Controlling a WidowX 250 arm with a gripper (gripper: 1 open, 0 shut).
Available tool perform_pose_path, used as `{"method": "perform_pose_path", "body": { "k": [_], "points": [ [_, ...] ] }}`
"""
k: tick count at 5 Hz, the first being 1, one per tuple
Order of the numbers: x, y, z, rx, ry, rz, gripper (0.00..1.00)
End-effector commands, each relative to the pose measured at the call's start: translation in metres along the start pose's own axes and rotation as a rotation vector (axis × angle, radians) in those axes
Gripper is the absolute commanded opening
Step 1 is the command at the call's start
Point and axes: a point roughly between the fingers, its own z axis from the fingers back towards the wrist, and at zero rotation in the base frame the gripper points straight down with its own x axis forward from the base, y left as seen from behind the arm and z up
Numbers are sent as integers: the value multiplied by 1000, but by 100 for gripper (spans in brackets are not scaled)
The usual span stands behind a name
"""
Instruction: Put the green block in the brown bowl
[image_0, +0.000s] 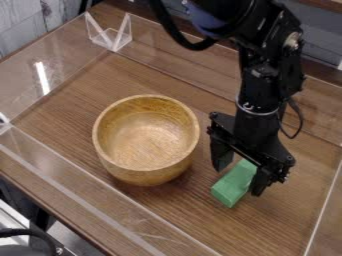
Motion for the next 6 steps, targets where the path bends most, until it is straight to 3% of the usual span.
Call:
{"method": "perform_pose_path", "body": {
  "k": [1, 6],
  "points": [
    [6, 3, 9, -7, -41, 11, 100],
    [6, 3, 8, -21, -35, 15, 100]
  ]
}}
